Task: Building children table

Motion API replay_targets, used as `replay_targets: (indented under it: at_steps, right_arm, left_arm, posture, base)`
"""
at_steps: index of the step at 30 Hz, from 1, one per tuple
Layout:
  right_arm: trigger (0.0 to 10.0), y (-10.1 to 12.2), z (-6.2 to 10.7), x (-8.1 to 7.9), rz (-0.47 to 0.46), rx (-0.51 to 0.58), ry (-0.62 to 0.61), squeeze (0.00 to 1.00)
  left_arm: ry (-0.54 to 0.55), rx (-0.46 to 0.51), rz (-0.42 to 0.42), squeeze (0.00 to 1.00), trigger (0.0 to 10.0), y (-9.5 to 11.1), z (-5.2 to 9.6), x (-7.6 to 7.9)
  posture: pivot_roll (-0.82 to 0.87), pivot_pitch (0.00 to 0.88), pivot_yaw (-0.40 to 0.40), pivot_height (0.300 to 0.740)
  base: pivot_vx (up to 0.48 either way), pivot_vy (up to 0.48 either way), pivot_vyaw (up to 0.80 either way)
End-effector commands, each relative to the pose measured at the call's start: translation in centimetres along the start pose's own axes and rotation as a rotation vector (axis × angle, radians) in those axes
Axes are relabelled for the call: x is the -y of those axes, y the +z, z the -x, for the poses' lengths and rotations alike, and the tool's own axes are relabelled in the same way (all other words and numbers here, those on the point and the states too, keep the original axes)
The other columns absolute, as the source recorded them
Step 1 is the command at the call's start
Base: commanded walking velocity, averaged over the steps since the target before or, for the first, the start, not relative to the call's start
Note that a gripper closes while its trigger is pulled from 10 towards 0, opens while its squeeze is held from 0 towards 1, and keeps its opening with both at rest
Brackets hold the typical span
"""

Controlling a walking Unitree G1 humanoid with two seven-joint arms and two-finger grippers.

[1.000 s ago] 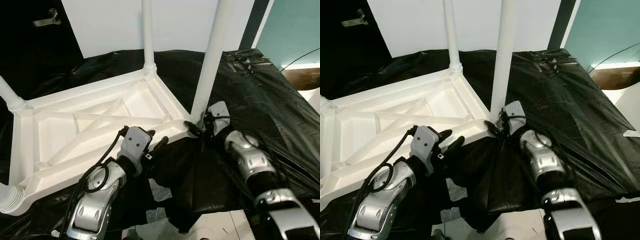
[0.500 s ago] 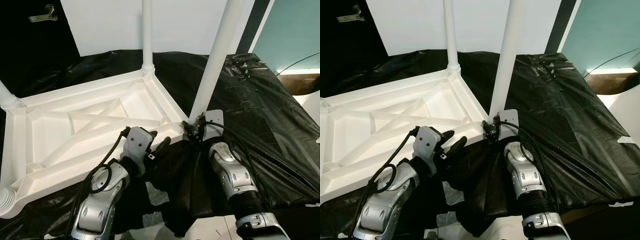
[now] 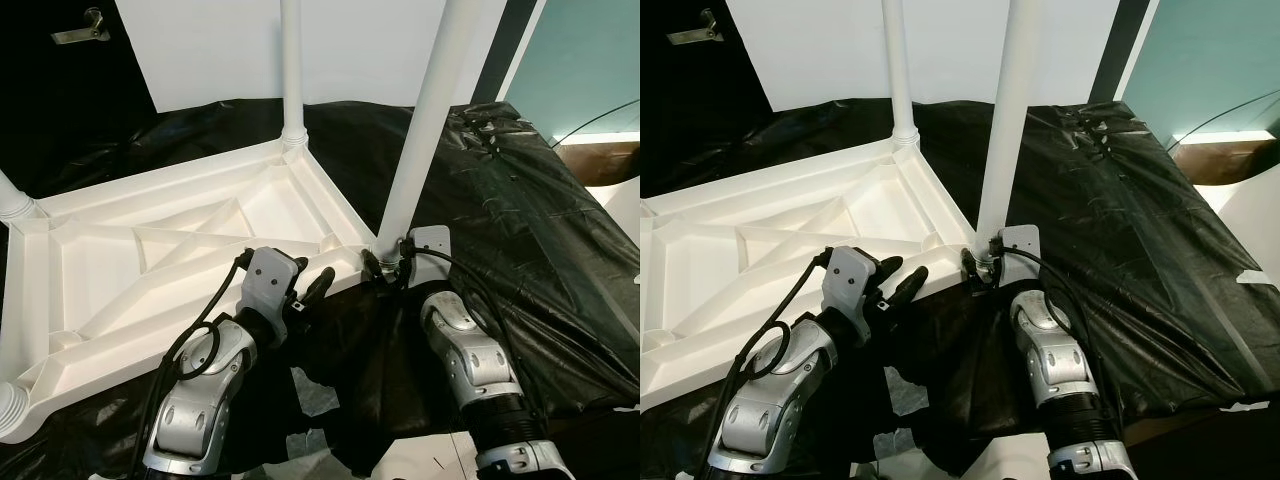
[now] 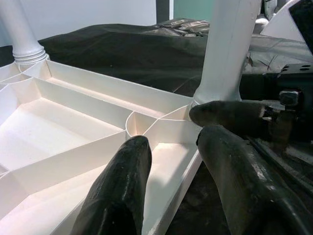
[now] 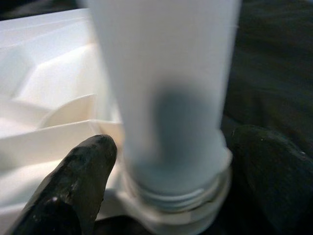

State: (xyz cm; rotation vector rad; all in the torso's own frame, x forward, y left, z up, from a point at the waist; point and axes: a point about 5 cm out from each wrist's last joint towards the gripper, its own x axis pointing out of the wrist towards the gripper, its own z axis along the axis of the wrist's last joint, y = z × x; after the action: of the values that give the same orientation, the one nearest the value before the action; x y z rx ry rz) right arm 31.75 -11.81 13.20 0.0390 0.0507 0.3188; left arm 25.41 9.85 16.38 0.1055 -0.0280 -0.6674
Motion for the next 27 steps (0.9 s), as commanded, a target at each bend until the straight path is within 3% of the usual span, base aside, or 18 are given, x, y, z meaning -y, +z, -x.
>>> replay_targets:
  at_steps: [1,3,4,5,7,8,16,21,27]
  right_arm:
    - [10.0,0.2,0.3,0.8,-0.003,0.008,0.052,1.0]
    - [10.0,0.9,0.4,2.1,0.022,0.002,0.185,1.0]
    - [10.0,0.9,0.4,2.1,0.022,0.002,0.185,1.0]
    - [10.0,1.3,0.3,2.7,0.044,0.002,0.237,0.32]
    - [10.0,1.6,0.2,3.0,0.059,0.002,0.264,0.32]
    - [10.0,1.9,0.1,3.3,0.082,0.0,0.299,0.0]
    - [10.0,2.7,-1.2,3.8,0.201,-0.075,0.545,0.0]
    - [10.0,2.7,-2.1,4.1,0.258,-0.129,0.627,0.0]
    - [10.0,2.9,-2.8,4.2,0.261,-0.159,0.662,0.0]
  left_arm:
    - [0.07,-0.018,0.001,0.0,10.0,-0.4,-0.1,-0.4]
    - [0.06,-0.017,-0.003,0.0,10.0,-0.3,0.0,-0.4]
    - [0.06,-0.017,-0.003,0.0,10.0,-0.3,0.0,-0.4]
    - [0.054,-0.017,-0.005,0.0,10.0,-0.4,0.0,-0.3]
    - [0.05,-0.018,-0.006,0.0,10.0,-0.4,0.0,-0.3]
    - [0.037,-0.018,-0.01,0.0,10.0,-0.4,0.1,-0.2]
    - [-0.077,-0.018,-0.034,0.0,10.0,-0.2,0.7,0.5]
    - [-0.038,-0.001,-0.044,0.0,10.0,0.0,0.6,-0.1]
    - [-0.028,0.007,-0.057,0.0,10.0,0.1,0.7,-0.1]
  posture:
    - [0.13,0.032,-0.02,0.74]
    - [0.12,0.032,-0.021,0.74]
    - [0.12,0.032,-0.021,0.74]
    - [0.12,0.036,-0.026,0.74]
    - [0.12,0.036,-0.026,0.74]
    - [0.12,0.038,-0.028,0.74]
    - [0.13,0.048,-0.038,0.74]
    - [0.14,0.059,-0.041,0.74]
    - [0.14,0.064,-0.045,0.74]
  base:
    - [0.0,0.0,0.0]
    - [0.0,0.0,0.0]
    - [0.0,0.0,0.0]
    - [0.0,0.0,0.0]
    - [0.0,0.0,0.0]
    - [0.0,0.0,0.0]
    - [0.0,0.0,0.0]
    - [0.0,0.0,0.0]
    - [0.0,0.0,0.0]
